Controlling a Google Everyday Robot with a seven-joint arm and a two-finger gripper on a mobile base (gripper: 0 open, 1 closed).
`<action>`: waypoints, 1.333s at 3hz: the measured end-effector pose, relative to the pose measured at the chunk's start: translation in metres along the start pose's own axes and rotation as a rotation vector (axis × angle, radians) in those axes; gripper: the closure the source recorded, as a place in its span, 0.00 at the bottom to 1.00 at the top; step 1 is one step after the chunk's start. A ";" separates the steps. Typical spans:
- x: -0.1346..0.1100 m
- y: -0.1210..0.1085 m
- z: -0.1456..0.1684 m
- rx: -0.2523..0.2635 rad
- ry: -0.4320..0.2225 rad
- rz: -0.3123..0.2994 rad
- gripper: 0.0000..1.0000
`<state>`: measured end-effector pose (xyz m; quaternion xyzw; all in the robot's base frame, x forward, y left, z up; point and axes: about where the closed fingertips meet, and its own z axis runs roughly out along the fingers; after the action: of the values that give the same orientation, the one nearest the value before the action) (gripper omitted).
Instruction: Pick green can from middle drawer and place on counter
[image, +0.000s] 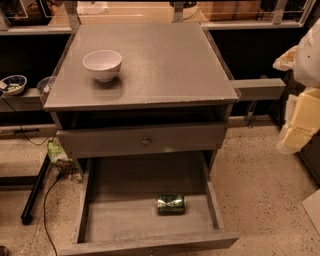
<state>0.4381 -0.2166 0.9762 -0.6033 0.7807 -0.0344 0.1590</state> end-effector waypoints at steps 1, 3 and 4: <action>-0.001 0.001 0.004 0.000 0.002 -0.007 0.00; -0.004 0.007 0.051 -0.047 0.012 -0.029 0.00; -0.001 0.009 0.079 -0.082 0.025 -0.040 0.00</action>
Offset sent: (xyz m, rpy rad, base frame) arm 0.0058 0.0092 -0.0352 -0.0282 0.0202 0.0477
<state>0.4533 -0.2021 0.8999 -0.6245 0.7711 -0.0131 0.1236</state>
